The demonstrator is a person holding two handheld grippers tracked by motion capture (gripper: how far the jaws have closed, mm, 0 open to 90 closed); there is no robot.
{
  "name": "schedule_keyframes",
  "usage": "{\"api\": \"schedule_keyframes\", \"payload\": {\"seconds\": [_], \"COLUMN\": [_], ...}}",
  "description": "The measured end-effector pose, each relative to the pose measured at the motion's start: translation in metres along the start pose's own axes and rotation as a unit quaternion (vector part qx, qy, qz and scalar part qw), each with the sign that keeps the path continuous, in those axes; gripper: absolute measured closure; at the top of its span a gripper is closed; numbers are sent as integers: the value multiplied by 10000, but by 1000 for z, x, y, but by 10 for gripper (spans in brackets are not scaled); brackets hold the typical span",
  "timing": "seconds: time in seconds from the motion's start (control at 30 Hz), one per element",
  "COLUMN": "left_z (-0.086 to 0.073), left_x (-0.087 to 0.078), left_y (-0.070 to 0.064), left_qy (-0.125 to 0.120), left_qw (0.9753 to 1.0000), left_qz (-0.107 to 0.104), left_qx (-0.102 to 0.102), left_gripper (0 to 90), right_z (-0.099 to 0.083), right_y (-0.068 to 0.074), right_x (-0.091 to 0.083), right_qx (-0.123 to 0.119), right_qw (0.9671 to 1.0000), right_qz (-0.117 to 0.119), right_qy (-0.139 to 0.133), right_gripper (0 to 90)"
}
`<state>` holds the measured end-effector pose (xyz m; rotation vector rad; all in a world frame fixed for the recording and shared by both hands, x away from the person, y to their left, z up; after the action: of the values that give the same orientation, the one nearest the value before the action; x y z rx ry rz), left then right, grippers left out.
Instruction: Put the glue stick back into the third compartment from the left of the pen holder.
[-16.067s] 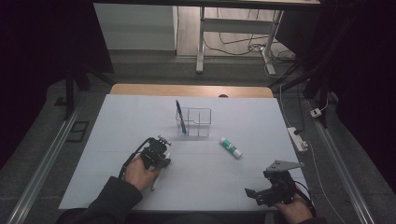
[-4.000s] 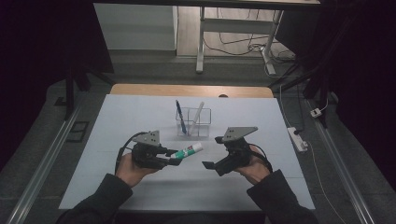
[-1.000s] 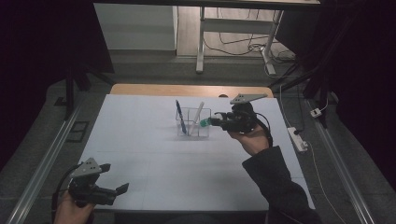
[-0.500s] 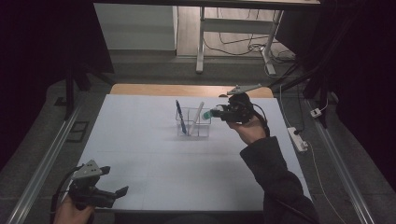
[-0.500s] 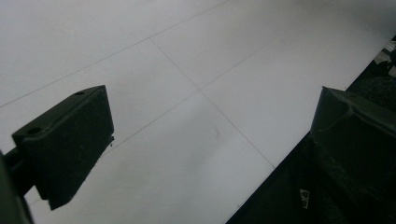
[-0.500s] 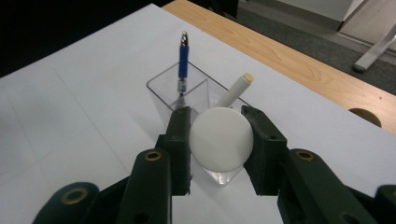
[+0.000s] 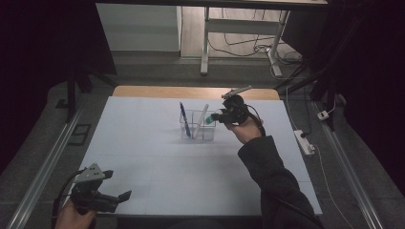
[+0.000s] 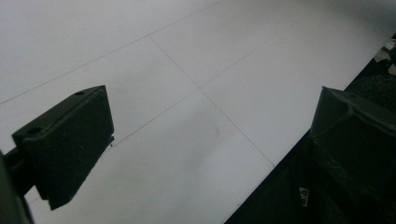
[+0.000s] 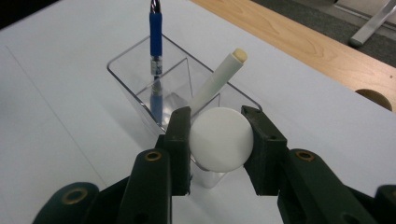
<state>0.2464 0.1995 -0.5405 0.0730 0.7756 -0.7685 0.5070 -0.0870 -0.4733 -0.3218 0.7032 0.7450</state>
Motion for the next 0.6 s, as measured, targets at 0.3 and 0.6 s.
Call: {"api": "schedule_keyframes", "payload": {"seconds": [0.3,0.6], "left_z": [-1,-1], "left_x": [1,2], "left_y": [0,0], "left_qy": [59,78], "left_qw": [10000,10000], "left_qz": [36,53], "left_qx": [24,30], "left_gripper": [0,0], "right_z": [-9,-11], "right_y": [-2,3], "right_x": [22,30], "right_qx": [-138,-115], "right_qw": [9994,9999], "right_qz": [-201,-108], "right_qy": [246,72], "right_gripper": [649,547]}}
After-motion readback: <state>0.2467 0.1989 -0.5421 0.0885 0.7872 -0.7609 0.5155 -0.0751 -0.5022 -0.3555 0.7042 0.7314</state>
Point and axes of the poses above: each handheld gripper's, and its own axes: x roughly forward along the jaws, z roughly out of its top, y roughly to its left, the point moved 10 cm from there along x, roughly forward along the jaws, and after that the axes turned 4 degrees about -z, right-handed, at the moved point
